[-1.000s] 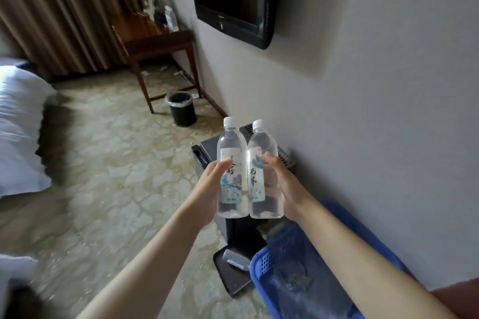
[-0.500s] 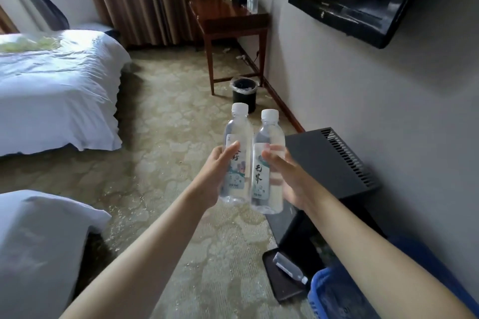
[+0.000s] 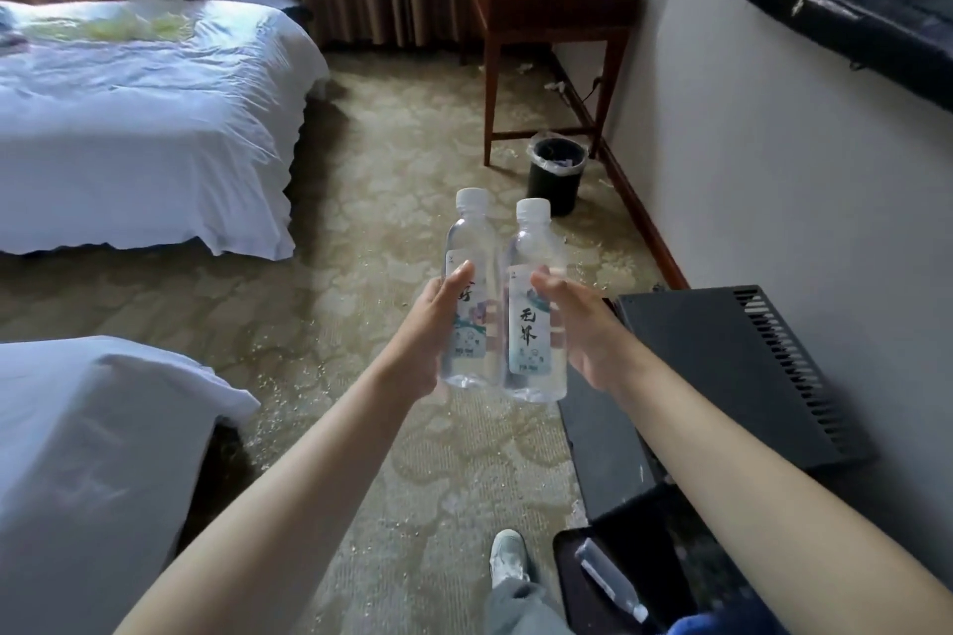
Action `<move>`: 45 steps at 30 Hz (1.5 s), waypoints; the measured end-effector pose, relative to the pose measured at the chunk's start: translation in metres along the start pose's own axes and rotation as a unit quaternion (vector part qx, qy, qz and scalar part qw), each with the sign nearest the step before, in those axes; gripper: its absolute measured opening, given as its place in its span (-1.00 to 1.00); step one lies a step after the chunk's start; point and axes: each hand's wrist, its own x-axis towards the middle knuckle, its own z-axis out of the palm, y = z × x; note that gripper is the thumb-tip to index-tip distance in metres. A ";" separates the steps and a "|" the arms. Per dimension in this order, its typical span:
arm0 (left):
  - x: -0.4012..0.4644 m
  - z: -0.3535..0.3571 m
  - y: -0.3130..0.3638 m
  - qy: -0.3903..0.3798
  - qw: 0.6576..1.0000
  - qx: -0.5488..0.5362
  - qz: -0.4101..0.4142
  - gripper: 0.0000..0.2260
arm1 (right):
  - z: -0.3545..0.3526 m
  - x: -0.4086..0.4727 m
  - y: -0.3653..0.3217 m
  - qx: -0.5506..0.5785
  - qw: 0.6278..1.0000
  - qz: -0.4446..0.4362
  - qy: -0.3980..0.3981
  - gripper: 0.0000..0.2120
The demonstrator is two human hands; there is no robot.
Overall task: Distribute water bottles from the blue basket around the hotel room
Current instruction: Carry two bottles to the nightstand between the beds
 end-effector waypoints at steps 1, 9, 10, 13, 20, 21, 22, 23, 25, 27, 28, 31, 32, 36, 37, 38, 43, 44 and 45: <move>0.013 -0.002 0.004 0.007 1.000 0.000 0.005 -0.25 | -0.002 0.012 -0.004 -0.001 1.000 0.004 0.005 -0.55; 0.097 -0.013 0.045 0.038 0.998 -0.014 0.043 -0.46 | -0.019 0.112 -0.037 0.004 1.000 0.018 -0.014 -0.35; 0.105 -0.017 0.049 0.038 0.998 -0.016 0.044 -0.48 | -0.019 0.122 -0.041 0.000 1.000 0.013 -0.027 -0.31; 0.132 -0.030 0.055 0.047 0.998 -0.005 0.033 -0.58 | -0.020 0.152 -0.047 0.003 0.999 0.001 -0.053 -0.32; 0.206 -0.080 0.083 0.049 0.998 -0.012 0.042 -0.33 | -0.006 0.249 -0.053 -0.006 0.998 0.002 -0.056 -0.42; 0.221 -0.091 0.086 0.050 0.997 -0.012 0.049 -0.26 | -0.002 0.267 -0.055 -0.010 0.998 0.004 -0.055 -0.31; 0.233 -0.100 0.091 0.053 0.997 -0.020 0.054 -0.24 | 0.002 0.284 -0.057 -0.013 0.998 0.003 -0.054 -0.24; 0.246 -0.112 0.096 0.053 0.997 -0.027 0.057 -0.23 | 0.008 0.303 -0.059 -0.013 0.998 0.001 -0.055 -0.21; 0.269 -0.134 0.115 0.058 0.996 -0.035 0.062 -0.27 | 0.021 0.341 -0.067 -0.014 0.998 0.001 -0.063 -0.23; 0.292 -0.158 0.129 0.068 0.995 -0.038 0.063 -0.28 | 0.036 0.377 -0.075 -0.019 0.996 0.005 -0.082 -0.25; 0.301 -0.170 0.136 0.074 0.994 -0.040 0.063 -0.26 | 0.043 0.394 -0.080 -0.019 0.996 0.009 -0.090 -0.23; 0.323 -0.200 0.161 0.081 0.994 -0.033 0.060 -0.21 | 0.063 0.438 -0.098 -0.020 0.992 0.015 -0.127 -0.20; 0.328 -0.208 0.170 0.075 0.994 -0.028 0.068 -0.24 | 0.069 0.452 -0.102 -0.018 0.990 0.014 -0.139 -0.16; 0.351 -0.246 0.194 0.090 0.990 -0.057 0.088 -0.44 | 0.097 0.502 -0.119 -0.012 0.986 0.001 -0.164 -0.05; 0.357 -0.255 0.199 0.098 0.989 -0.058 0.095 -0.48 | 0.104 0.515 -0.121 -0.007 0.986 0.008 -0.167 -0.05; 0.364 -0.265 0.203 0.104 0.988 -0.055 0.103 -0.51 | 0.110 0.529 -0.122 -0.003 0.985 0.015 -0.173 -0.06; 0.397 -0.305 0.228 0.139 0.982 -0.068 0.111 -0.27 | 0.139 0.604 -0.130 -0.012 0.978 0.038 -0.202 -0.03; 0.406 -0.315 0.232 0.151 0.980 -0.063 0.111 -0.30 | 0.145 0.620 -0.131 -0.016 0.978 0.041 -0.206 0.01; 0.414 -0.322 0.237 0.161 0.978 -0.062 0.117 -0.38 | 0.151 0.635 -0.133 -0.014 0.977 0.044 -0.209 0.04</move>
